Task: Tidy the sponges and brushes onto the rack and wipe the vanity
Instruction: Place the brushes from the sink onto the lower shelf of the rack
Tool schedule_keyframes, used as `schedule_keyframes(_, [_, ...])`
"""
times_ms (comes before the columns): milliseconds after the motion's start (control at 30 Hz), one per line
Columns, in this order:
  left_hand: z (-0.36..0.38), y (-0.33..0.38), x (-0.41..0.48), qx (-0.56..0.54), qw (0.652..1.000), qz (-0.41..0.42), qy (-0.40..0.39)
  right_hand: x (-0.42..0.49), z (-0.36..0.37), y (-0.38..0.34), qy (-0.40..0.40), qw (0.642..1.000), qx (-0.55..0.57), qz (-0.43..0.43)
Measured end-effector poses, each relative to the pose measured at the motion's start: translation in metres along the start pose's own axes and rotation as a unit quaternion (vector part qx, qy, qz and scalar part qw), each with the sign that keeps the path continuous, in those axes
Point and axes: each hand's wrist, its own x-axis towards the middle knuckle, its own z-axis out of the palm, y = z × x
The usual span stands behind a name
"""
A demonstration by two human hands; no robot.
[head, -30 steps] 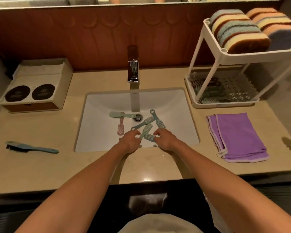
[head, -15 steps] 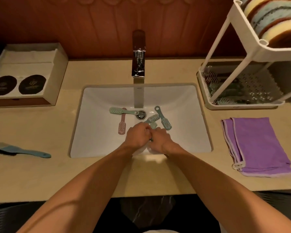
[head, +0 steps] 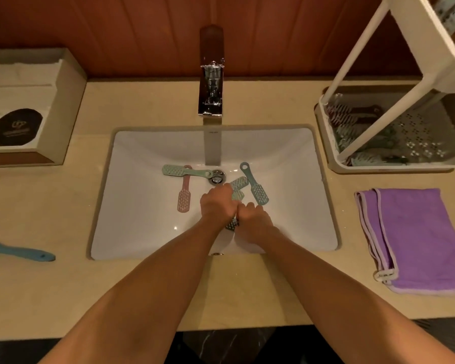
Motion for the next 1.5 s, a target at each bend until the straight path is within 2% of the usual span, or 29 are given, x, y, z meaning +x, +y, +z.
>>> schedule_keyframes(167, [0.012, -0.004, 0.002, -0.003, 1.0, -0.002, -0.021, -0.001, -0.008, 0.012, -0.013, 1.0, 0.016, 0.008])
schedule_keyframes(400, [-0.001, -0.002, -0.005, 0.063, 0.997, -0.003, -0.048, -0.006, -0.034, 0.016, -0.011, 0.995, 0.092, 0.048])
schedule_keyframes(500, [-0.006, -0.005, -0.012, 0.007, 0.999, -0.002, -0.05, -0.016, -0.043, 0.017, 0.01, 0.994, 0.104, 0.041])
schedule_keyframes(667, [-0.023, -0.006, -0.03, -0.076, 0.994, 0.056, -0.05, -0.035, -0.066, 0.015, 0.025, 0.993, 0.112, 0.015])
schedule_keyframes(900, [-0.053, 0.015, -0.058, -0.056, 0.992, 0.114, 0.025, -0.063, -0.099, 0.015, 0.09, 0.991, 0.1, -0.003])
schedule_keyframes(1067, [-0.074, 0.032, -0.063, -0.133, 0.984, 0.113, 0.021, -0.08, -0.125, 0.02, 0.134, 0.987, 0.091, -0.022])
schedule_keyframes(1233, [-0.087, 0.065, -0.071, -0.182, 0.97, 0.159, 0.028, -0.094, -0.14, 0.035, 0.186, 0.978, 0.092, -0.034])
schedule_keyframes(1500, [-0.082, 0.144, -0.071, -0.144, 0.966, 0.213, 0.029, -0.118, -0.162, 0.095, 0.278, 0.957, 0.085, 0.002])
